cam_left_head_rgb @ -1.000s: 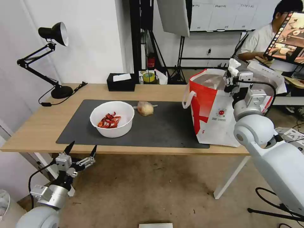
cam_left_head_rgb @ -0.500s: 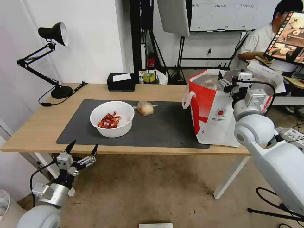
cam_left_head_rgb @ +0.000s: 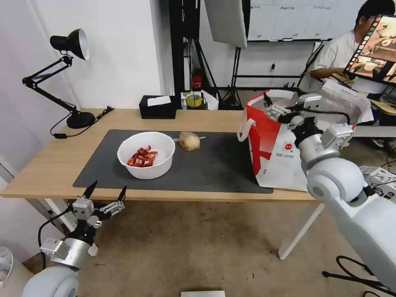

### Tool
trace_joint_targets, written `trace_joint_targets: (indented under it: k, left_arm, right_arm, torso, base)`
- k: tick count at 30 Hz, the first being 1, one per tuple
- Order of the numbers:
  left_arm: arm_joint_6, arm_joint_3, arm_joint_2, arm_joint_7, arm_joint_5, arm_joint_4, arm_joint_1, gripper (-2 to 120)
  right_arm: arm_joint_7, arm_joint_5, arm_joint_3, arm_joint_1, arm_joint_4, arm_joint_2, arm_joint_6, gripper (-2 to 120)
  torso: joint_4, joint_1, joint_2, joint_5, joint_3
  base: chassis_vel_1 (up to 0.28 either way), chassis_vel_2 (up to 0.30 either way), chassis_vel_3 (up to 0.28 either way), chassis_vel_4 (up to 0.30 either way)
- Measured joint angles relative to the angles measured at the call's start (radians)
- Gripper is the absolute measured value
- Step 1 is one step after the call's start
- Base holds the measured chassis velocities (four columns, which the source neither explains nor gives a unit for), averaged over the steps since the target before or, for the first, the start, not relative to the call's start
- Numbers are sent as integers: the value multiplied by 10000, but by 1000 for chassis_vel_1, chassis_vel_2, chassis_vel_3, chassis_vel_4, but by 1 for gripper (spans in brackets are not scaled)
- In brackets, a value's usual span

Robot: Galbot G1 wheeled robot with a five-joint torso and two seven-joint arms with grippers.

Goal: Pick up the trash from the table and place it into the takeout bag.

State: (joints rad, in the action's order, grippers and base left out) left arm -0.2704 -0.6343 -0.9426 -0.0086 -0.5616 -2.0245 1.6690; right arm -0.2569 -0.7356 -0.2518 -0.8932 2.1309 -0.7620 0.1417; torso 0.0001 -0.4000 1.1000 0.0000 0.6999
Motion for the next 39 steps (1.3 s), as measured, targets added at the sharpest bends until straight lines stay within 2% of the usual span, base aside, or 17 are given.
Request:
trace_joint_targets:
  k: [1, 4, 12, 14, 18, 20, 24, 26, 29, 39]
  left_arm:
    - [0, 0, 0, 0, 0, 0, 0, 100]
    - [-47, -19, -57, 3, 7, -9, 44, 100]
    - [-71, -87, -83, 12, 11, -16, 109, 100]
    - [-71, -145, -101, 23, 14, -41, 214, 100]
    - [-75, -226, -104, 52, 22, -44, 345, 100]
    - [-89, -266, -115, 87, 29, -36, 415, 100]
    - [-94, -276, -172, 164, 40, -27, 461, 100]
    - [-110, -284, -282, 265, 88, -20, 569, 100]
    - [-145, -336, -346, 314, 124, -23, 718, 100]
    - [-311, -597, -522, 496, 165, 17, 1076, 100]
  right_arm:
    - [0, 0, 0, 0, 0, 0, 0, 100]
    - [846, 51, -290, -1105, 624, 132, -2, 100]
    - [1245, 380, -673, -2718, 1109, 166, -355, 100]
    - [1377, 741, -798, -3616, 1227, -99, -641, 100]
    - [1480, 1271, -885, -4455, 1255, -522, -1092, 100]
    - [1595, 2145, -914, -5256, 1047, -969, -1810, 100]
    - [1614, 2658, -976, -5903, 854, -1358, -2377, 100]
    - [1611, 3280, -1092, -6613, 562, -1834, -3031, 100]
    - [1579, 3764, -1156, -7271, 302, -2228, -3522, 100]
    - [1078, 4138, -760, -7986, -344, -2971, -3910, 100]
  torso:
    - [0, 0, 0, 0, 0]
    - [-2, 1, 0, 2, 0]
    - [0, 1, 0, -2, 0]
    - [-2, 1, 0, 0, 1]
    - [-1, 1, 0, 0, 0]
    - [-1, 1, 0, 0, 0]
    - [-1, 0, 0, -1, 0]
    - [-2, 0, 0, 0, 0]
    - [-2, 1, -1, -1, 0]
    - [-1, 0, 0, 0, 0]
  base:
    - [0, 0, 0, 0]
    - [0, 0, 0, 0]
    - [0, 0, 0, 0]
    - [0, 0, 0, 0]
    - [0, 0, 0, 0]
    - [0, 0, 0, 0]
    - [0, 0, 0, 0]
    - [0, 0, 0, 0]
    - [0, 0, 0, 0]
    - [0, 0, 0, 0]
